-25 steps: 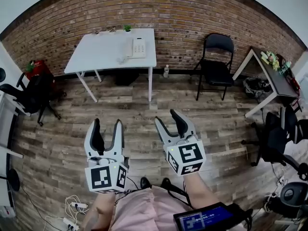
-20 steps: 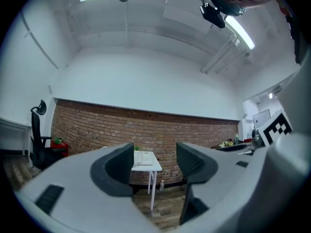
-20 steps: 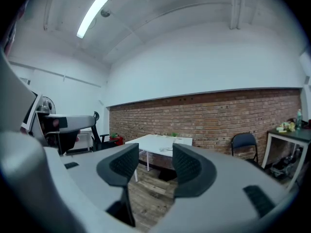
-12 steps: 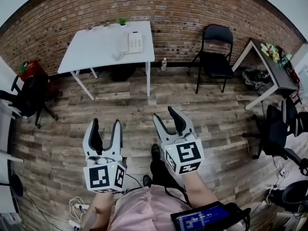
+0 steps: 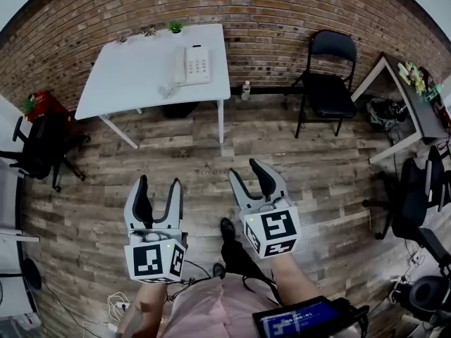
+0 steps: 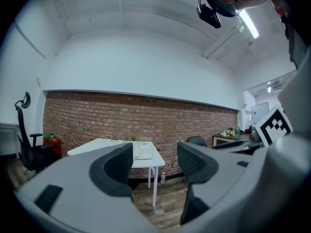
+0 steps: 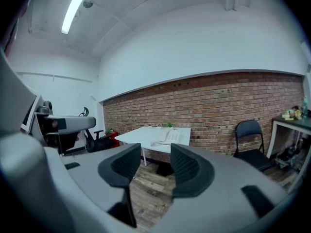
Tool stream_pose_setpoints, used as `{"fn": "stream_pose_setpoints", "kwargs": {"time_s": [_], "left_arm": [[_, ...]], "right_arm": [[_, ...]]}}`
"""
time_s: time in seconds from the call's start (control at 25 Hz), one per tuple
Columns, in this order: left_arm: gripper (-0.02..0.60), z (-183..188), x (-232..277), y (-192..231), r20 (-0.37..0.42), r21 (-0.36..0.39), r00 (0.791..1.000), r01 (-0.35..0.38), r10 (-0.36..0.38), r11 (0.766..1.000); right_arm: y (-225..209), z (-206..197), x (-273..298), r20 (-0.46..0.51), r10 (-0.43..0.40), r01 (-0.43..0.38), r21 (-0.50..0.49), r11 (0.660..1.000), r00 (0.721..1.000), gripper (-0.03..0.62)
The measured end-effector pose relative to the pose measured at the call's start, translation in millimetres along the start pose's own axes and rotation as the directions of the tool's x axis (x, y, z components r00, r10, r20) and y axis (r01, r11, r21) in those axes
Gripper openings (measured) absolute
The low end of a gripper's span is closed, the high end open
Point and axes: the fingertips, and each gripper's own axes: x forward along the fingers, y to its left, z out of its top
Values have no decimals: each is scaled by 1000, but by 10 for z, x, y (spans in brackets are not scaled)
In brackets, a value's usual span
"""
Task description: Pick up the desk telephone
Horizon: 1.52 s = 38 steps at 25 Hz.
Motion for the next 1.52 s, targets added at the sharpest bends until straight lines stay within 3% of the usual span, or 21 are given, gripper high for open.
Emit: {"fn": "stream_pose_setpoints", "kwargs": {"time_s": [0.32,0.8,1.2,1.52], "left_arm": [[288,185,916,39,-1,17,1000,-11,11,1000],[295,287,1533,198,4,10,999,-45,45,999],[301,121,2068,574,-19,-16,998,-52,52,999],[313,-51,2880,1040,-57,-50,998,-14,11,999]], "right_arm": [[-454,239,763,-9,42,-42,3,999,999,192],[-737,493,1424,-15,81,-81,-27,996,997,189],[-867,525,2074,-41,77,-79,-45,996,996,189],[-1012,529,2904,-85,46,-49,-34,998,995,189]]}}
